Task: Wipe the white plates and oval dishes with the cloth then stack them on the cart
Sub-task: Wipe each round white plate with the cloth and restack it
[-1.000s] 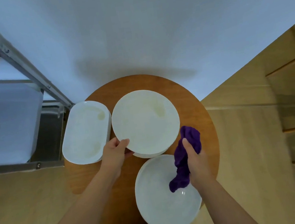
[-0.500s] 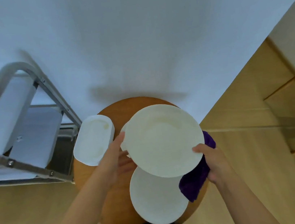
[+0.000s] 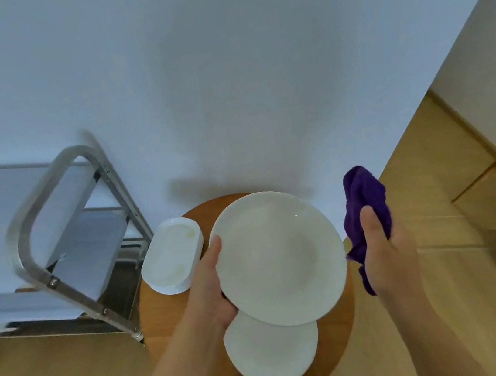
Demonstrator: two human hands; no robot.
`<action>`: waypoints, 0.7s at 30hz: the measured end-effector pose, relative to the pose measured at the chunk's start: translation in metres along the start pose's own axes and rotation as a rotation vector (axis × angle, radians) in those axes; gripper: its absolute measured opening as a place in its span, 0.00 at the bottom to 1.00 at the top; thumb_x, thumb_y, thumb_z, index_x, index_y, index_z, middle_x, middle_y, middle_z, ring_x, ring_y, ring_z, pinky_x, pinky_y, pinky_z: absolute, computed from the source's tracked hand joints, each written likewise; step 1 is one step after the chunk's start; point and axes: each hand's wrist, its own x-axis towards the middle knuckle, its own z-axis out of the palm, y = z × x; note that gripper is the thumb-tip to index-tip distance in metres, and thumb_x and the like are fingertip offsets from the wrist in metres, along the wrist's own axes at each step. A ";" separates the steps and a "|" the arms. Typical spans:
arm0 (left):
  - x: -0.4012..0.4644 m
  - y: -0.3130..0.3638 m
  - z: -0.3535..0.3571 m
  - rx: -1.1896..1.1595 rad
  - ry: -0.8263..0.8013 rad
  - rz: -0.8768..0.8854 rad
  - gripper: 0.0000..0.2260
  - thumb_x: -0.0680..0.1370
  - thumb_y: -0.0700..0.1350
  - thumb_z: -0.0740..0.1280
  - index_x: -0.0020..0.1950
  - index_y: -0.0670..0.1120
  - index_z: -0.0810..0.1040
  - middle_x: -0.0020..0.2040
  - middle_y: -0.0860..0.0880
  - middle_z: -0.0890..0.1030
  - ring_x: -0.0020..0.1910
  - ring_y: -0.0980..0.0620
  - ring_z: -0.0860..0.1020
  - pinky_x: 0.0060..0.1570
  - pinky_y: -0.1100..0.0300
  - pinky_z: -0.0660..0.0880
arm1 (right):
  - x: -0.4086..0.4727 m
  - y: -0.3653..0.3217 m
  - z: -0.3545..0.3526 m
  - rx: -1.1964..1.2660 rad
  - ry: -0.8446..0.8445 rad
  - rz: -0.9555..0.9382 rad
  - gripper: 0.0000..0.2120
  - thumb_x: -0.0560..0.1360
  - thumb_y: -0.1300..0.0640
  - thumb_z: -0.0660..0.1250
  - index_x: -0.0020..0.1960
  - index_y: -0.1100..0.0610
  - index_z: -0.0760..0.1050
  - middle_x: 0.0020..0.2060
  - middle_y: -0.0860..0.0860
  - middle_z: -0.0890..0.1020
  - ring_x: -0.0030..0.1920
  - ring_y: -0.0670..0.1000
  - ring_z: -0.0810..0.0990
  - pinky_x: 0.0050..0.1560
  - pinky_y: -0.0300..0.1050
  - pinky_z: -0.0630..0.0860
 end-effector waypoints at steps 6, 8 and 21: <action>-0.020 -0.027 0.019 -0.089 -0.044 0.105 0.19 0.78 0.60 0.58 0.60 0.50 0.78 0.53 0.44 0.84 0.50 0.42 0.83 0.45 0.46 0.80 | -0.014 0.008 0.055 -0.713 -0.130 -0.082 0.30 0.81 0.46 0.51 0.77 0.57 0.48 0.73 0.60 0.61 0.72 0.58 0.60 0.71 0.54 0.59; -0.022 -0.031 0.020 -0.016 -0.017 0.159 0.20 0.77 0.60 0.59 0.62 0.51 0.77 0.55 0.45 0.83 0.54 0.42 0.81 0.53 0.44 0.78 | -0.015 0.013 0.072 -0.787 -0.162 0.035 0.34 0.80 0.42 0.49 0.77 0.57 0.37 0.77 0.60 0.46 0.76 0.56 0.44 0.73 0.53 0.46; -0.019 -0.006 0.001 0.021 0.007 0.371 0.23 0.71 0.58 0.66 0.62 0.49 0.78 0.58 0.45 0.82 0.59 0.45 0.79 0.63 0.46 0.72 | -0.043 0.008 0.118 -0.668 -0.557 -0.539 0.27 0.76 0.42 0.47 0.74 0.44 0.58 0.76 0.46 0.57 0.75 0.45 0.50 0.72 0.49 0.39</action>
